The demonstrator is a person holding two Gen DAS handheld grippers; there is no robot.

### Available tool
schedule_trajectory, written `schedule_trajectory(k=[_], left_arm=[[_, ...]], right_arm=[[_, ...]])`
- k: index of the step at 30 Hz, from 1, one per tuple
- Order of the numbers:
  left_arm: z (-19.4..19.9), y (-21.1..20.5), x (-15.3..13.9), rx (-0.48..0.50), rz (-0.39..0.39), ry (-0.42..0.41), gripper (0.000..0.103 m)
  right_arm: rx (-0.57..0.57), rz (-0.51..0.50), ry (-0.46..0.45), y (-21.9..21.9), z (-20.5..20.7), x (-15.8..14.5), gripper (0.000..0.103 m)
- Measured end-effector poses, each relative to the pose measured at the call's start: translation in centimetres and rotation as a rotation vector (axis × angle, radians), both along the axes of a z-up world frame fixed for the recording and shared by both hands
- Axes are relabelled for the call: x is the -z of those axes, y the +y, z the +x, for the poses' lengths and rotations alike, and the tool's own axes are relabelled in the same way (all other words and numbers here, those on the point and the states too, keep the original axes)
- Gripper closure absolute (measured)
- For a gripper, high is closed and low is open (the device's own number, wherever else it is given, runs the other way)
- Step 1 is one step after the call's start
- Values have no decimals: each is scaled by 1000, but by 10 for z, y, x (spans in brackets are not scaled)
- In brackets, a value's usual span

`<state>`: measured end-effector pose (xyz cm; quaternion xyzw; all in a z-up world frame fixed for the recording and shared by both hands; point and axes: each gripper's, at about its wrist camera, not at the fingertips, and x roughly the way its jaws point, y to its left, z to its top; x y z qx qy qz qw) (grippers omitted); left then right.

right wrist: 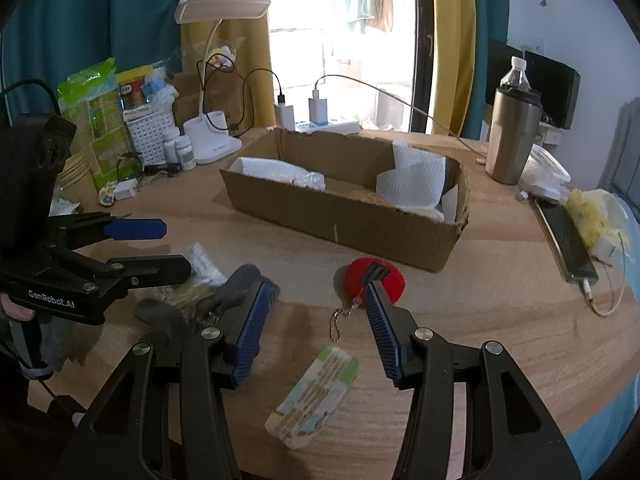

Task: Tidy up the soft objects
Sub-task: 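Move the right tool to the green-white tissue pack while the left tool reaches the cotton swab bag, then grasp the green-white tissue pack with the right tool while the left tool grasps the cotton swab bag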

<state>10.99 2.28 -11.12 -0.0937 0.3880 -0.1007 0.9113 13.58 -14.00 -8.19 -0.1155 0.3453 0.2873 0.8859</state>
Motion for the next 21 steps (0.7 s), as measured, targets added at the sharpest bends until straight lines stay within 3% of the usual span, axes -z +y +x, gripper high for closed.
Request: schedule_trajectory(k=[21], left_arm=[[4,2,29,-85,51,90,18]], right_arm=[[10,-10,76,-11,-8,28,50]])
